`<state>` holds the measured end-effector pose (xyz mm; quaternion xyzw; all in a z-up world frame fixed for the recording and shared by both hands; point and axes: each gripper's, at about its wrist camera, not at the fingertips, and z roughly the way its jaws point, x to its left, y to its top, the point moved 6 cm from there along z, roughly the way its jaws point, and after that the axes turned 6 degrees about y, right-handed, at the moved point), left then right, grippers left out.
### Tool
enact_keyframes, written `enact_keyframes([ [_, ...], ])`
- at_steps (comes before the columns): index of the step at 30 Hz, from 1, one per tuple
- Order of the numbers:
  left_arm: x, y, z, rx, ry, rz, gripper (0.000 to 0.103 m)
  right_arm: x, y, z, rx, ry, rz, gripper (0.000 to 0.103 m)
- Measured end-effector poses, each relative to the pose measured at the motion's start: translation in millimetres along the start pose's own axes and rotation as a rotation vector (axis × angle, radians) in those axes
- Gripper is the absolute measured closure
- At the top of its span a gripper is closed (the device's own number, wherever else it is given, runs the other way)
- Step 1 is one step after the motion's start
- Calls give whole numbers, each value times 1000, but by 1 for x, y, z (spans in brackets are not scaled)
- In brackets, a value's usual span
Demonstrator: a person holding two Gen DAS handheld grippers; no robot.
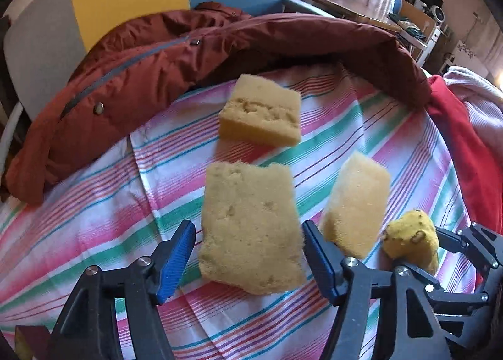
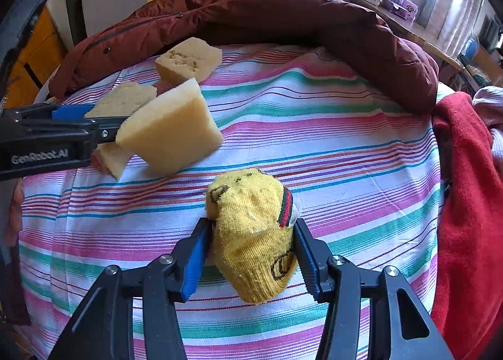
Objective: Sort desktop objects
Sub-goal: 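Grasp the large tan sponge with the left tool while the right tool holds the sock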
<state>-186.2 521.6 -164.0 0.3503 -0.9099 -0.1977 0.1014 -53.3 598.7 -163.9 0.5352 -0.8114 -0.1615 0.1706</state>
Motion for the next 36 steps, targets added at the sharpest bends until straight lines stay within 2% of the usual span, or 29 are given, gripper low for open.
enact_keyframes([
  [1,3,-1,2,-1,3,-14,35,0,0,0,1,-1,-1,50],
  [4,8,-4,7,-7,-18,-45,46,1,-1,1,3,-3,-5,49],
  [7,10,-10,2,-32,-7,-79,48,1,2,5,6,-7,-18,49],
  [13,14,-35,-17,-60,45,-104,48,3,0,5,3,-17,-37,54],
  [15,15,-47,-30,-91,65,-119,48,3,0,4,-3,-14,-38,57],
  [19,17,-69,-65,-163,87,-149,48,8,0,1,-15,30,-41,61],
  [24,17,-83,-96,-216,106,-172,48,24,-3,0,-20,64,-81,62],
  [36,35,-128,-139,-238,158,-227,48,67,-15,-3,-7,233,-185,61],
])
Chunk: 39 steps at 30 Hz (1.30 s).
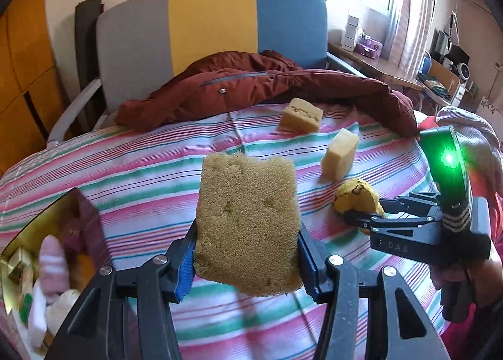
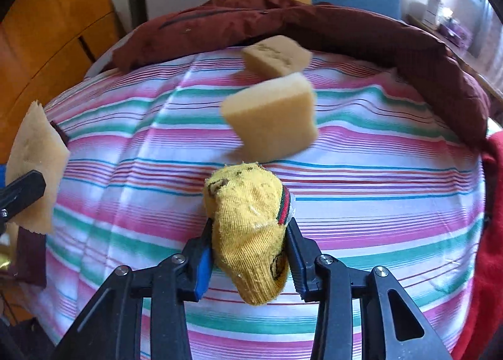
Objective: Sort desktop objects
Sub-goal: 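Grasp the large tan sponge with the left tool while the right tool holds the sock, then carry the sock and tan sponge over the gold tray and release the sock from the right tool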
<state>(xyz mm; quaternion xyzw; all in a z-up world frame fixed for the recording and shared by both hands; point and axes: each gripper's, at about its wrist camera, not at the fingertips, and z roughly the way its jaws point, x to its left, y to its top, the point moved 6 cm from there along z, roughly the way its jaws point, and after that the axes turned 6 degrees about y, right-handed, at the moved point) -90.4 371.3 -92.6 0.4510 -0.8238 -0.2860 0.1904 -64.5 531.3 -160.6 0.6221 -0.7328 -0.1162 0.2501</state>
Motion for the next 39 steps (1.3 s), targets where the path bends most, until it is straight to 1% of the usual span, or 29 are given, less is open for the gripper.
enact_keyframes([
  [5,16,-9,-20,-30,29,-14,48,17,-1,7,8,69,-36,61],
  [10,34,-16,-40,-56,49,-33,48,26,2,16,16,94,-64,61],
  [14,46,-23,-51,-62,58,-51,48,40,-5,15,22,107,-75,61],
  [20,65,-41,-58,-39,71,-72,48,59,-9,16,42,153,-87,61],
  [25,83,-56,-62,-24,83,-100,48,82,-14,16,63,181,-104,61],
  [34,114,-77,-74,-23,97,-150,48,126,-27,20,93,192,-118,61],
  [39,126,-87,-78,-20,97,-170,48,141,-35,18,92,216,-80,62],
])
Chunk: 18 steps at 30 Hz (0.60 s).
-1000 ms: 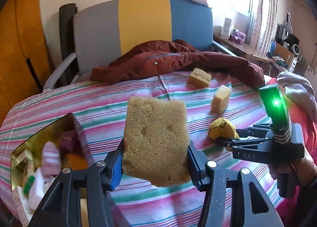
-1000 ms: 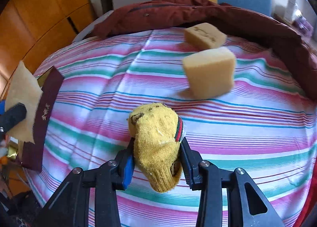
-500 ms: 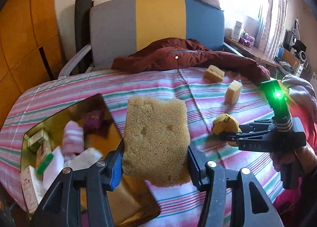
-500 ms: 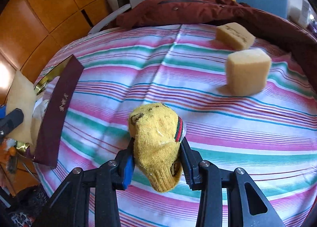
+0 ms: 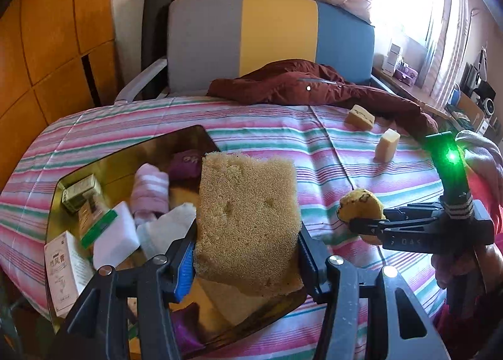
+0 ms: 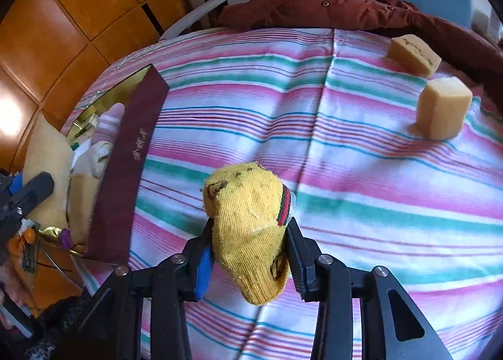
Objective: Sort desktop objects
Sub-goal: 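Carry the sock and tan sponge over the gold tray and release the sock from the right tool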
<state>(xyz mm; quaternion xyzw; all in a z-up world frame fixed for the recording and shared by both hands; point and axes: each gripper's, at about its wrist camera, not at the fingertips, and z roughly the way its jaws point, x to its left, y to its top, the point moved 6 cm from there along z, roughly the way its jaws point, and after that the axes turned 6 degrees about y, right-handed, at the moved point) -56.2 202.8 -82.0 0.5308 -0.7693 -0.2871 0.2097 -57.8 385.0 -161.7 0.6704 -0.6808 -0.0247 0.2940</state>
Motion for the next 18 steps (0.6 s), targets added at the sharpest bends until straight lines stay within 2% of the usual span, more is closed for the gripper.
enact_keyframes([
  [12,38,-14,-13,-15,18,-81,48,25,-25,-10,-86,105,169,62],
  [18,56,-20,-12,-5,32,-115,48,43,-32,-25,-138,166,189,62],
])
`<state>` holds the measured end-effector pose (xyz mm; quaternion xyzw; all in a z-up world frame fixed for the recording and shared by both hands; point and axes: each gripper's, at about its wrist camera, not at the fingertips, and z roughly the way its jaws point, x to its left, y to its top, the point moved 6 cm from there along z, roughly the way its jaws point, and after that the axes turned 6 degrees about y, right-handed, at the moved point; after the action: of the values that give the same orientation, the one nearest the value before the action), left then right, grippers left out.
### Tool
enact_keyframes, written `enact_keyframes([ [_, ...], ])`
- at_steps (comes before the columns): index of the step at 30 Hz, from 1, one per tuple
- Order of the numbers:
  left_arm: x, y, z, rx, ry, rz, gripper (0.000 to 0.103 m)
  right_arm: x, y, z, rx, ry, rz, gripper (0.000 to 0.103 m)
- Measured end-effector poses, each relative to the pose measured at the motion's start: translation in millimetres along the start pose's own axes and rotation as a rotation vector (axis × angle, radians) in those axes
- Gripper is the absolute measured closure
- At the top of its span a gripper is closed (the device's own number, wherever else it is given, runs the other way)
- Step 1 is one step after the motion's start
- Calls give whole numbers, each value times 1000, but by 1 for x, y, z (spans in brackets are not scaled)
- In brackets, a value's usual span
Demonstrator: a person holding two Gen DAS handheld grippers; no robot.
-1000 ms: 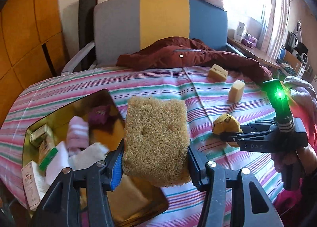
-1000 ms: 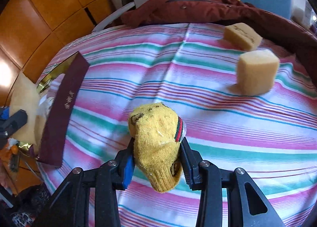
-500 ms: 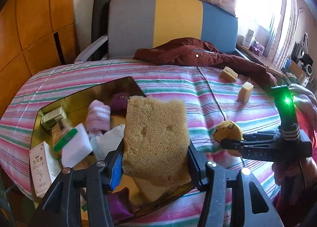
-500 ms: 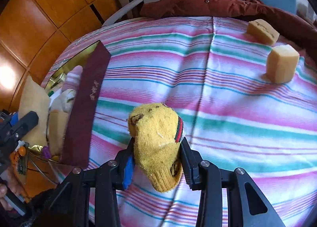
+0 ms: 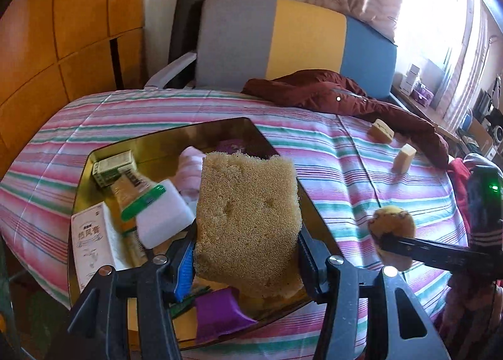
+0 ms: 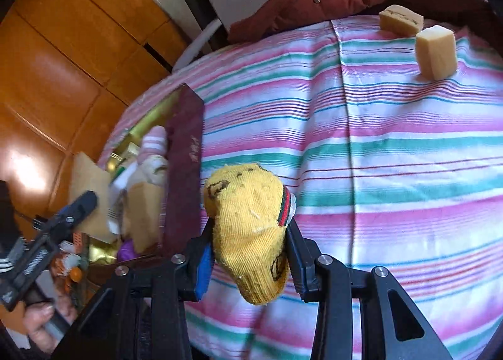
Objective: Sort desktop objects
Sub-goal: 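Carry the sock and tan sponge over the gold tray and release the sock from the right tool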
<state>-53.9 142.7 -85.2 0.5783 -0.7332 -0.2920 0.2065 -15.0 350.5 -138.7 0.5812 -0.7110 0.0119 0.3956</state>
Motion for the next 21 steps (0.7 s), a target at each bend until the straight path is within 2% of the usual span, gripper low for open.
enact_keyframes([
  [8,18,-10,1,15,14,-32,48,35,-7,-10,-29,34,-42,62],
  [11,28,-14,0,20,21,-52,48,51,-10,-9,-23,16,-101,62],
  [21,84,-28,-10,23,70,-160,48,93,-19,1,-2,29,-209,62],
])
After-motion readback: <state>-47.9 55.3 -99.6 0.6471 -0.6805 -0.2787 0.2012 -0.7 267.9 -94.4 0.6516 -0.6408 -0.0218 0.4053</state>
